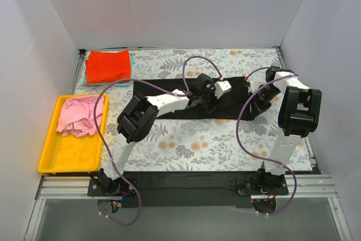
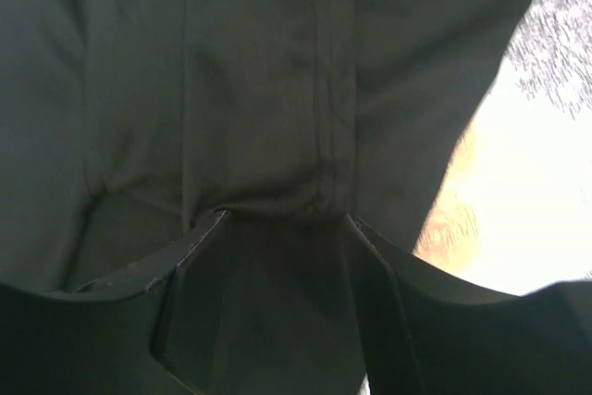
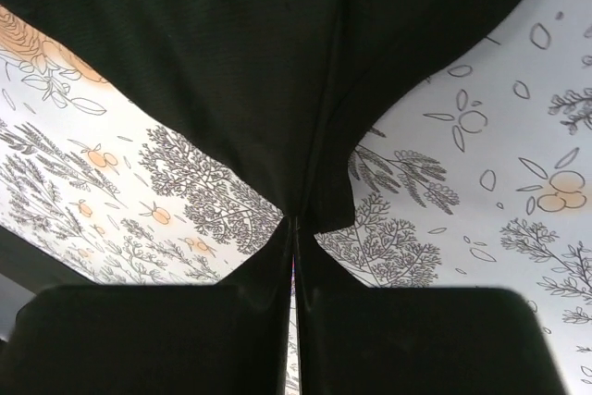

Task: Fold and stack the t-shirts
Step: Fold the tshirt

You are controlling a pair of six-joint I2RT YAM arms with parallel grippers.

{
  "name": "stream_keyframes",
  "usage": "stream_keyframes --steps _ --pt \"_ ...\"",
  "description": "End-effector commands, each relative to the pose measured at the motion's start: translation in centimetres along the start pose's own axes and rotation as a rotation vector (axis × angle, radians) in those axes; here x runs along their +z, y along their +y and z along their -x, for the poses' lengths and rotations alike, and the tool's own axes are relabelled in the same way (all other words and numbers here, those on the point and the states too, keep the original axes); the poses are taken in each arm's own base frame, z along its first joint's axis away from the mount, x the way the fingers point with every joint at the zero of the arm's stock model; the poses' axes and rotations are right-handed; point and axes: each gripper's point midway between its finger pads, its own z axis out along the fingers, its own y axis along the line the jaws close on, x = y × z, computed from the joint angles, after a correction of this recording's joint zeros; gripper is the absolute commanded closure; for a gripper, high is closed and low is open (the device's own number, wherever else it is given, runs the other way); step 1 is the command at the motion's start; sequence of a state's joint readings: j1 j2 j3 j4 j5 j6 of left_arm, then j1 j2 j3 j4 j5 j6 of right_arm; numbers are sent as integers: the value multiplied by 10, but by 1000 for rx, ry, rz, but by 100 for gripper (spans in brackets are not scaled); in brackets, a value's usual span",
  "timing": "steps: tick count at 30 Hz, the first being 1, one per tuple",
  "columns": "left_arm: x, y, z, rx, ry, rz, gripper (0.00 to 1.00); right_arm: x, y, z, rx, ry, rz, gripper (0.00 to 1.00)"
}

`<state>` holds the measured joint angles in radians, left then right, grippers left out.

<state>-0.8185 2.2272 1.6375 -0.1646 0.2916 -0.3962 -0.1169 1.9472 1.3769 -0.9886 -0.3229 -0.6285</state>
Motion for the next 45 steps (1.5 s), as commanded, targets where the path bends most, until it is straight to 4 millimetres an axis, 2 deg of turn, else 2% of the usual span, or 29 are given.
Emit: stream_keyframes --steps 1,5,10,15,16,19,24,29,35,42,44,45 --pt "1 2 38 82 -77 63 51 3 -8 -3 18 -7 -6 99" --pt "9 -6 38 101 -76 55 53 3 -8 -4 18 -8 -5 99" --pt "13 -5 41 129 -82 83 57 3 -8 -3 13 -10 -7 99" --pt "12 3 37 153 -69 123 79 2 -10 -2 12 -14 -10 99" --pt "12 4 36 161 -68 127 89 1 -10 -1 10 -17 -10 99" --pt "7 7 39 163 -74 150 100 1 -10 -1 9 -16 -11 99" --pt "0 20 51 155 -126 187 100 0 -11 -2 5 -15 -15 99" --pt "-6 52 67 98 -187 254 100 -1 -11 -2 -1 -16 -19 99" --pt "-3 88 68 15 -223 318 100 -1 -11 -5 -7 -10 -22 99" --pt "2 108 69 23 -250 368 100 0 -10 -6 -10 -5 -19 99" --pt "9 113 63 41 -234 388 95 0 -10 -6 -7 -6 -18 99" --pt "10 117 60 45 -226 401 87 -1 -11 -6 -6 -7 -20 99"
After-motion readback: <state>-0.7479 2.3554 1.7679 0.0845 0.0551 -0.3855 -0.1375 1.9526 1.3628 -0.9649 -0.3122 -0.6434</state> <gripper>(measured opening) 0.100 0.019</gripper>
